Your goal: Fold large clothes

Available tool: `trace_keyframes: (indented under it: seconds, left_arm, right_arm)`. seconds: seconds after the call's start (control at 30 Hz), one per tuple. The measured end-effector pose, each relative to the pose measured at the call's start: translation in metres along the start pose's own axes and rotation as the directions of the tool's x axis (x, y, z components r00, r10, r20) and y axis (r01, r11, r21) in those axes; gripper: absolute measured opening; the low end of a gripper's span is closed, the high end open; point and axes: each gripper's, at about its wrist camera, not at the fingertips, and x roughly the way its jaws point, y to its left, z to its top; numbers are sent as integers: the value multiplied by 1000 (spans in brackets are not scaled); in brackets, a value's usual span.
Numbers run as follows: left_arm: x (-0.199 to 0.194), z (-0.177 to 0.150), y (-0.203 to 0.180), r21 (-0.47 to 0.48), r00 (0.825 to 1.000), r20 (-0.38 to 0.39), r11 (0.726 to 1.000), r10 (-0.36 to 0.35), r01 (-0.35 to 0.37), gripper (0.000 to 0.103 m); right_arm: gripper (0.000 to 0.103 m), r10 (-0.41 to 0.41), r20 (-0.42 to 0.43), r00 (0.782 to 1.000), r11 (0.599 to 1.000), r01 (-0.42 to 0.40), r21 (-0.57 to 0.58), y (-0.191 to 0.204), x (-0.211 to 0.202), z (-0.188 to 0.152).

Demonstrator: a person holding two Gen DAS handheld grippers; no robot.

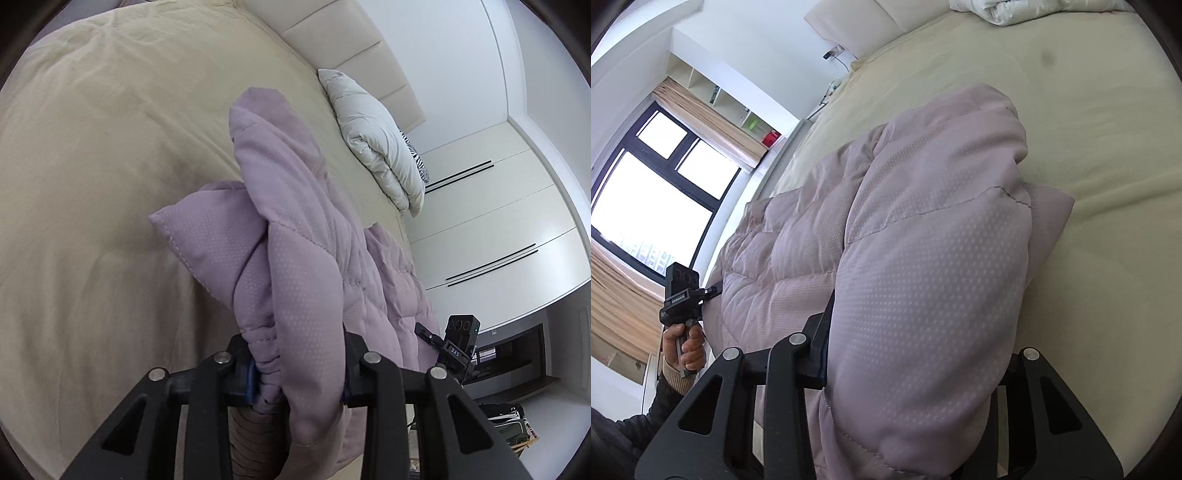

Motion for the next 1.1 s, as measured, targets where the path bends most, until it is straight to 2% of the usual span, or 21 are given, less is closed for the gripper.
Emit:
trace_keyframes:
  seconds: [0.17, 0.27, 0.33, 0.4, 0.43, 0.5, 0.57, 0.67, 0.83, 0.93, 1.0, 1.07, 1.1]
  left_arm:
    - [-56, -46, 15, -16, 999, 42, 1000, -14, 15, 34]
    - [-70, -64, 42, -63, 999, 43, 998, -2, 4, 35]
    - [-63, -68, 73, -131, 1000, 21, 991, -2, 4, 38]
    - [-50, -73, 104, -216, 997, 19, 974, -72, 75, 43]
    - [-45, -75, 112, -244, 994, 29, 964, -107, 111, 44]
    - [-40, -76, 114, -241, 994, 39, 964, -105, 111, 45]
    - [-36, -76, 112, -225, 995, 37, 969, -91, 98, 46]
    - [-33, -77, 119, -239, 992, 35, 963, -121, 125, 47]
    - [-41, -85, 121, -255, 991, 55, 958, -122, 132, 50]
    - [-64, -95, 114, -237, 993, 79, 966, -86, 103, 51]
    - [-82, -99, 103, -206, 996, 88, 978, -20, 38, 51]
    - [-110, -104, 91, -154, 990, 119, 986, 74, -55, 50]
    - [-125, -104, 83, -135, 982, 148, 986, 118, -99, 50]
  right_arm:
    - [37, 82, 18, 996, 996, -82, -24, 48, -13, -47]
    - [37, 111, 3, 994, 993, -111, -26, 61, -7, -70]
    - [37, 102, -28, 994, 995, -101, 20, 56, 16, -80]
    - [40, 93, -50, 994, 987, -85, 137, 27, 38, -88]
    - [43, 123, -39, 992, 973, -113, 200, 10, 46, -93]
    - [45, 184, 6, 983, 943, -178, 282, -12, 56, -104]
    - [46, 210, 42, 977, 931, -213, 297, -19, 58, -112]
    - [47, 245, 77, 966, 915, -257, 312, -25, 62, -118]
    - [50, 289, 95, 953, 885, -303, 354, -30, 57, -123]
    - [55, 249, 113, 962, 873, -274, 404, -27, 45, -128]
    - [55, 210, 132, 969, 873, -247, 422, -33, 23, -130]
    - [55, 79, 147, 986, 905, -133, 405, -31, -8, -128]
    - [55, 15, 152, 988, 915, -75, 396, -32, -31, -131]
